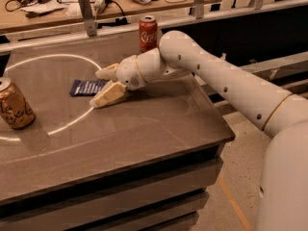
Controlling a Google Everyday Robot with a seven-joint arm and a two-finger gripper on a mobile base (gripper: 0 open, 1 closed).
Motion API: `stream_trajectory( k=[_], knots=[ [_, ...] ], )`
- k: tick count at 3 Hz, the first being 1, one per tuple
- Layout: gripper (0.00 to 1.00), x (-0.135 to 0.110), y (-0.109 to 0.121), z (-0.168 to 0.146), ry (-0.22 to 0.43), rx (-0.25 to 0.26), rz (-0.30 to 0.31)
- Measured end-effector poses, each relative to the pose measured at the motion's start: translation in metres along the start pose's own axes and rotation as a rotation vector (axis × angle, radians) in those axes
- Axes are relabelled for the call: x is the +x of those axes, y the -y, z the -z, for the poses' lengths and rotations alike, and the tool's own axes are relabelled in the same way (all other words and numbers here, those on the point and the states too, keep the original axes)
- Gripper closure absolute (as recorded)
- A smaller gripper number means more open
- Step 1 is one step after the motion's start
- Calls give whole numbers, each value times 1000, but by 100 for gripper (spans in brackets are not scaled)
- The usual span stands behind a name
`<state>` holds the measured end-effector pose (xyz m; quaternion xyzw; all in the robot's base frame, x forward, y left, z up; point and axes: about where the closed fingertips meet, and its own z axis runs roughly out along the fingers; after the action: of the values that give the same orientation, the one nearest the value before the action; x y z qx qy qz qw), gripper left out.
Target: Pick rxbar blueberry
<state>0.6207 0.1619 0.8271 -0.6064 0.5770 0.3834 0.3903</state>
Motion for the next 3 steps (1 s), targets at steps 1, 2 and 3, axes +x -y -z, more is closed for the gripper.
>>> stream_trajectory(
  k=[1, 2, 3],
  knots=[
    [67, 1, -3, 2, -2, 10, -8],
    [90, -12, -3, 8, 8, 47, 8],
    [100, -35, 1, 23, 49, 127, 36]
  ],
)
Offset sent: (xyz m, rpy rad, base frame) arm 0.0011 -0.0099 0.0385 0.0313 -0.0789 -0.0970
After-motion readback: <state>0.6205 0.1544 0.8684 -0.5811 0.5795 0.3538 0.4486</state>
